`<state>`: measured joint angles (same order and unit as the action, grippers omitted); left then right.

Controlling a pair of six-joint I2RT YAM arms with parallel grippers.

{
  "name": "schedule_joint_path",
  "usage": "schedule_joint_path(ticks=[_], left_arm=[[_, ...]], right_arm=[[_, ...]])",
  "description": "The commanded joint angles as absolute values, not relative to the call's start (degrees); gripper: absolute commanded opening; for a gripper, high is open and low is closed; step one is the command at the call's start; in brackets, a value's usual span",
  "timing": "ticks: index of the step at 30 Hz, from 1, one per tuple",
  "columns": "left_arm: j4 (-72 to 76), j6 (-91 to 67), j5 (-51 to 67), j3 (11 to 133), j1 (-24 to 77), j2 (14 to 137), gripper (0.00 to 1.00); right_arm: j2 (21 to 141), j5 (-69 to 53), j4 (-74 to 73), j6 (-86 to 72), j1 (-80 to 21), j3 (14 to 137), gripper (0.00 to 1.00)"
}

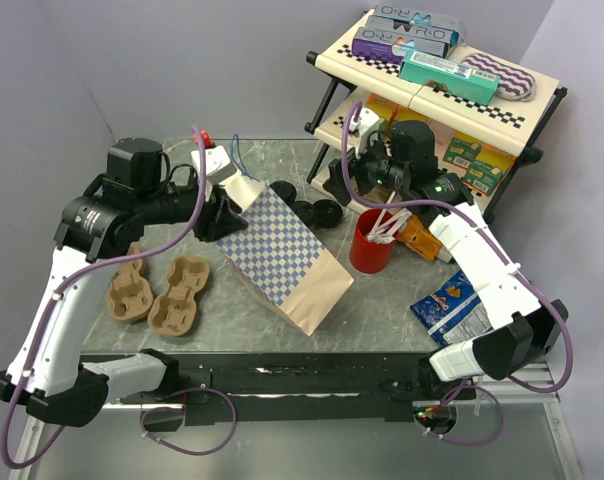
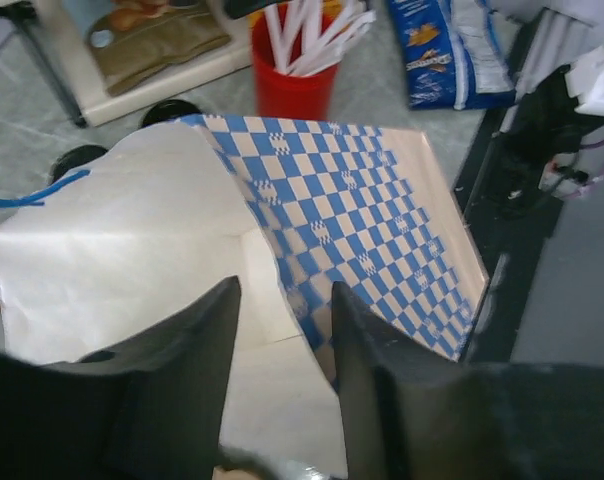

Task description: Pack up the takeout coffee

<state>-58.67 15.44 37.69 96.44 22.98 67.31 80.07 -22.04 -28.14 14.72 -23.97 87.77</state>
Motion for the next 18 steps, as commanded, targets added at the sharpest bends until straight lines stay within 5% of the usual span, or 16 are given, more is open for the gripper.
schedule_joint_path(ticks=[1,5,12,18], left_arm=[[-55.5,12.7,43.6,99.3,24.1,68.6,0.56],[-54.1,10.2,45.8,104.5,24.2,71.1,0.71],[-54.5,12.0,39.7,112.4,24.2,73.1,0.79],[-55.2,16.2,26.6,105.9,23.9,68.5,0.83]], right_arm=[[78.3,-21.5,-26.9,15.4,-23.0,86.7,0.99],[78.1,-21.6,-27.2,15.4,-22.3,86.4,0.99],[78.0,-22.1,-27.9,15.6,-21.9,86.4,0.99],[76.1,-26.1,-31.2,15.6,-21.8,87.0,0.99]])
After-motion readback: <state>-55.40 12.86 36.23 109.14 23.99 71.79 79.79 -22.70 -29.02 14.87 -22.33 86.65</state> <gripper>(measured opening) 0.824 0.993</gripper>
